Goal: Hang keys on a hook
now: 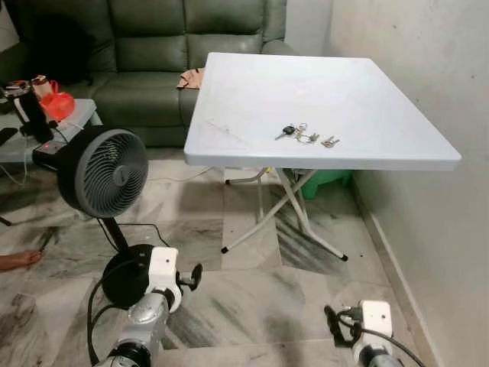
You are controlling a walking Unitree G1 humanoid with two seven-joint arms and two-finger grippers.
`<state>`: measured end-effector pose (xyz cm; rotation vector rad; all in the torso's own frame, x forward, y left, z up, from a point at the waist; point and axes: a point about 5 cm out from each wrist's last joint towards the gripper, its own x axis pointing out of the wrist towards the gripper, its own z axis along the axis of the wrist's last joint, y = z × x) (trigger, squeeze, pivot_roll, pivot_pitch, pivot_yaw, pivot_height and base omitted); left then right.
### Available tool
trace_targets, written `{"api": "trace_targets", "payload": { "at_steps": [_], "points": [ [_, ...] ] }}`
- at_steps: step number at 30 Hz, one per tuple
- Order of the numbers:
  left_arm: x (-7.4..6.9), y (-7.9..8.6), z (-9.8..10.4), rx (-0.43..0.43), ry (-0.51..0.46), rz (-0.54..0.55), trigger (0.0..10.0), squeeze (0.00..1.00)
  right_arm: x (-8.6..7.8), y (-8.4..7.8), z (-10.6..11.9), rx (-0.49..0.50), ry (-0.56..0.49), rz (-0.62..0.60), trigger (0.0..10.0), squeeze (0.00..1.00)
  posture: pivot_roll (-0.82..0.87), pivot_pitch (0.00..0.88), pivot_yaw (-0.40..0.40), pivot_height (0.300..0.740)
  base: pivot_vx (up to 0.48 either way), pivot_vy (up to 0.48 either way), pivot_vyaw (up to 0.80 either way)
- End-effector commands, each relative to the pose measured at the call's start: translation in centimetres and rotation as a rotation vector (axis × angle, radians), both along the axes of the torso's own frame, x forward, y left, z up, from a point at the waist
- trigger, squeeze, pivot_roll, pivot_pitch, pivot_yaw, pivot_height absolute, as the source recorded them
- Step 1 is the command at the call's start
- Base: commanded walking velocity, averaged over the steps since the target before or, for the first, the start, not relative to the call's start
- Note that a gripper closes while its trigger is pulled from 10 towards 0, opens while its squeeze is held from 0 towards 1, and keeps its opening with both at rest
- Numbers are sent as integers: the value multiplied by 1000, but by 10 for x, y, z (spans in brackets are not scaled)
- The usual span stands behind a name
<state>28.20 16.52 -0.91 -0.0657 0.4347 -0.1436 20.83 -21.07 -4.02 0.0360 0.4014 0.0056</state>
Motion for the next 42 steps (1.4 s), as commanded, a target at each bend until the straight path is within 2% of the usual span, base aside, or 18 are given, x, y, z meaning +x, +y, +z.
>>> {"api": "trace_targets", "payload": {
  "at_steps": [1,4,6,8,10,15,18,20,21,26,28,33,37,42],
  "points": [
    [6,2,8,-29,-41,-17,10000,0,7,0,9,3,-73,0,10000,1000,-43,0,3,740,0,0,0],
    [14,3,20,29,-132,-22,10000,0,15,2,22,0,-166,9,10000,1000,-46,0,6,740,0,0,0],
    [18,0,29,-6,-200,-47,10000,0,18,3,31,4,-228,16,10000,1000,-41,0,6,740,0,0,0],
    [20,-2,34,9,-229,-53,10000,0,19,3,35,5,-252,9,10000,1000,-41,0,6,740,0,0,0],
    [26,-7,45,-19,-285,-63,10000,0,22,5,43,22,-295,6,10000,1000,-35,0,4,740,0,0,0],
    [31,-11,57,-15,-355,-66,10000,0,27,9,55,24,-348,19,10000,1000,-36,0,4,740,0,0,0],
    [39,-15,73,-74,-399,-67,10000,0,37,15,76,29,-425,55,10000,1000,-42,0,8,740,0,0,0],
    [45,-15,83,-157,-409,-24,10000,0,42,17,91,25,-477,66,10000,1000,-42,0,8,740,0,0,0],
    [47,-16,87,-148,-420,-25,10000,0,44,17,97,13,-504,69,10000,1000,-42,0,8,740,0,0,0],
    [48,-21,95,-151,-439,-38,10000,0,46,21,109,21,-541,96,10000,1000,-42,0,8,740,0,0,0],
    [47,-25,105,-138,-490,-88,10000,0,45,27,118,15,-563,131,10000,1000,-48,0,18,740,0,0,0],
    [43,-27,121,-155,-555,-126,10000,0,42,35,131,-10,-601,160,10000,1000,-50,0,21,740,0,0,0],
    [35,-26,122,-154,-587,-136,10000,0,37,39,129,1,-592,162,10000,1000,-56,0,24,740,0,0,0],
    [28,-22,116,-163,-578,-130,10000,0,32,38,126,-5,-584,151,10000,1000,-63,0,27,740,0,0,0]
  ]
}}
